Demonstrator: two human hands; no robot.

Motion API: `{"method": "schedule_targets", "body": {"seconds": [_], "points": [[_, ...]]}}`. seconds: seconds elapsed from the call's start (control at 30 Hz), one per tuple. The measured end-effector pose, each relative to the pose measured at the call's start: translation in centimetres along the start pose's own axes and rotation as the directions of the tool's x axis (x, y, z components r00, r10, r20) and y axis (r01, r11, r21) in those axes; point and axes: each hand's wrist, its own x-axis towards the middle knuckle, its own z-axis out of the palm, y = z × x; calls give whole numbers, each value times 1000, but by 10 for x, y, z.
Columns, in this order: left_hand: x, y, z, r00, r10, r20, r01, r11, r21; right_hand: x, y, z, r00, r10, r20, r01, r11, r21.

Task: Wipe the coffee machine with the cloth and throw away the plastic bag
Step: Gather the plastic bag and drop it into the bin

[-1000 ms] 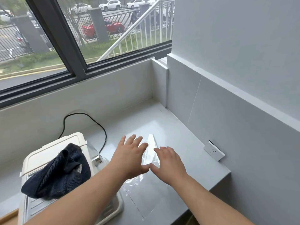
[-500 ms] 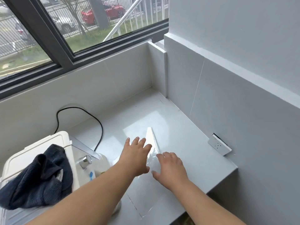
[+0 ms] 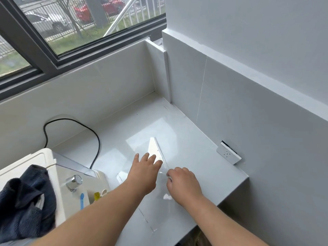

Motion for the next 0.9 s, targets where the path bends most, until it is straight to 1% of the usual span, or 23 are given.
{"method": "schedule_targets", "body": {"seconds": [0.17,0.27,0.47,0.63,0.7,0.77,0.83,0.9], "points": [[-5,4,-12,996,10,-92,-10,1000,3,-10,7,-21,997,-13,-81,18,998,61],[-12,3,-23,988,-1,-155,-1,1000,-15,-20,9,-36,993,8,-114,2,997,82],[-34,-4,-54,958,39,-286,-33,999,24,-44,3,-64,983,95,-160,-81,992,93],[-56,-9,-77,945,37,-324,-44,999,-13,-69,-8,-89,968,183,-169,-174,982,69],[-67,-12,-85,936,49,-349,-70,997,-45,-80,-14,-101,953,214,-214,-210,977,39],[-76,-11,-91,932,54,-358,-109,985,-135,-85,-18,-114,937,225,-267,-223,974,38],[-89,-8,-98,940,47,-339,-142,955,-262,-93,-26,-127,921,214,-324,-221,975,15],[-100,-2,-104,934,51,-355,-169,935,-312,-101,-35,-138,909,185,-374,-209,978,-23]]}}
